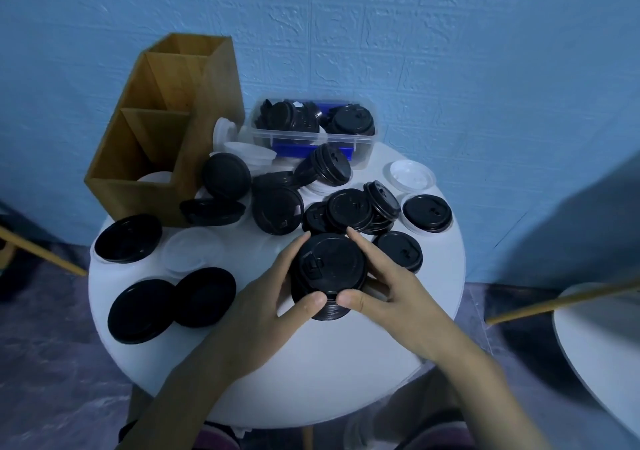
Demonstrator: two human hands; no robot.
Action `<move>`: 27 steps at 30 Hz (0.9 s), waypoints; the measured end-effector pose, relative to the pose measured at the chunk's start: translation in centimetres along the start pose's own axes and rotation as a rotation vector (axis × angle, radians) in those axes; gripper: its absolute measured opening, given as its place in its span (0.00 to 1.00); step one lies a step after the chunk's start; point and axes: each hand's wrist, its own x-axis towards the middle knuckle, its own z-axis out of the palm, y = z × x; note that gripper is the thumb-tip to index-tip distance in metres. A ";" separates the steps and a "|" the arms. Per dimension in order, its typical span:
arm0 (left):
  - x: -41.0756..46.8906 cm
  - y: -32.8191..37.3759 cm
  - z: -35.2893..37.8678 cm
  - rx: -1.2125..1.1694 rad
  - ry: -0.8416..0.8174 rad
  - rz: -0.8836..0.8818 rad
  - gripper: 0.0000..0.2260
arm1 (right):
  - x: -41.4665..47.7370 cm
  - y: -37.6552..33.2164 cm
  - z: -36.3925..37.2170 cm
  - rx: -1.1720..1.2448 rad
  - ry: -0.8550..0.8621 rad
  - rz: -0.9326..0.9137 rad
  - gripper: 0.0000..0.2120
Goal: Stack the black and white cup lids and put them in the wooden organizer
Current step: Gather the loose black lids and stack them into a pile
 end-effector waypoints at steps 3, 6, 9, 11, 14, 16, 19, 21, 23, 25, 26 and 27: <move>0.0 0.3 0.1 -0.012 0.025 -0.015 0.31 | -0.5 -0.1 -1.7 -0.037 0.099 -0.021 0.28; -0.1 0.5 0.3 -0.005 0.045 -0.025 0.31 | -0.6 0.6 -5.0 -0.048 0.411 -0.025 0.09; -0.3 0.8 0.7 0.003 0.014 -0.020 0.30 | -0.2 1.3 -8.4 -0.207 0.697 -0.033 0.07; -0.5 1.2 1.3 0.006 0.001 -0.006 0.30 | 0.4 1.8 -10.2 -0.352 0.784 0.024 0.07; -0.8 1.6 2.3 -0.002 -0.011 0.013 0.30 | 1.8 2.8 -11.6 -0.483 0.683 0.136 0.16; -1.1 1.7 2.9 -0.007 -0.025 0.023 0.30 | 2.8 3.1 -11.3 -0.542 0.581 0.187 0.21; -1.6 1.8 3.5 0.018 -0.042 0.046 0.31 | 3.4 3.5 -10.5 -0.575 0.520 0.187 0.20; -2.1 1.8 3.9 0.027 -0.045 0.052 0.32 | 3.4 3.2 -10.0 -0.492 0.496 0.152 0.17; -2.6 1.7 4.2 0.031 -0.032 0.047 0.33 | 3.4 2.8 -9.4 -0.424 0.461 0.114 0.13; -2.9 1.6 4.5 0.038 -0.013 0.048 0.35 | 3.7 2.7 -8.4 -0.338 0.396 0.090 0.13; -3.0 1.6 4.5 0.040 -0.011 0.048 0.35 | 3.8 2.8 -8.0 -0.289 0.366 0.082 0.13; -3.0 1.7 4.6 0.045 -0.014 0.048 0.35 | 3.8 2.9 -7.6 -0.253 0.349 0.080 0.14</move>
